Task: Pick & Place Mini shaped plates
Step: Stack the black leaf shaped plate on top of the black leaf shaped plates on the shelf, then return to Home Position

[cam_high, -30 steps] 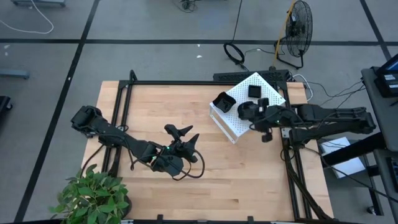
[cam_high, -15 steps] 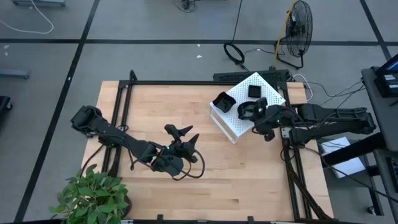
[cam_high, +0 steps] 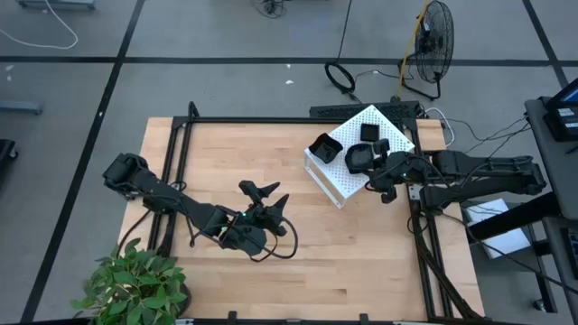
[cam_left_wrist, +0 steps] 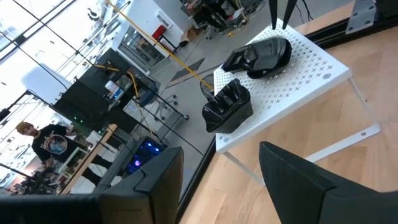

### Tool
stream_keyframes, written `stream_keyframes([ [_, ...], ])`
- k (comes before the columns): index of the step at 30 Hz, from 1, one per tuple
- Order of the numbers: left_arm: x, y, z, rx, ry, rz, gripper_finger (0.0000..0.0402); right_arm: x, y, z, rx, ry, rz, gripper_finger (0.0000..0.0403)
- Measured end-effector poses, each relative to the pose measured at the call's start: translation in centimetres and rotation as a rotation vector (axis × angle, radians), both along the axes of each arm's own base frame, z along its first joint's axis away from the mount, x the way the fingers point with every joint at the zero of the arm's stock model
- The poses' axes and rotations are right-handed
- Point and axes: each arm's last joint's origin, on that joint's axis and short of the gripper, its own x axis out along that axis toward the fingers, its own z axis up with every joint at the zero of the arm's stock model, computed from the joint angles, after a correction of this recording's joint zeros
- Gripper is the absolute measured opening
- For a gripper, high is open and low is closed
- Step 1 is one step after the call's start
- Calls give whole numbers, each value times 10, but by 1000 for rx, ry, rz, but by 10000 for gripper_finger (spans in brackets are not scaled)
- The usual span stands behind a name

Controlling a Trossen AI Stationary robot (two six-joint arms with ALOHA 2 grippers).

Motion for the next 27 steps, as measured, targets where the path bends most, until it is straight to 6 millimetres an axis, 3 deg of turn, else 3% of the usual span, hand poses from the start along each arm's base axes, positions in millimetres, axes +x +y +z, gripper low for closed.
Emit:
stream_keyframes([
  [8,0,-1,0,-11,-3,-14,214,-1,0,1,25,-17,-25,50],
  [13,-8,-18,2,3,7,-65,214,-3,0,7,203,-176,-184,42],
  [17,-29,-32,21,0,-57,-77,214,-12,0,14,415,-331,-354,39],
  [20,-54,-35,41,-73,-137,-96,214,-25,0,20,482,-398,-392,40],
  [24,-90,-24,55,-258,-5,-316,214,-48,3,30,562,-480,-326,43],
  [27,-109,-8,55,-410,36,-349,214,-67,5,39,622,-569,-244,41],
])
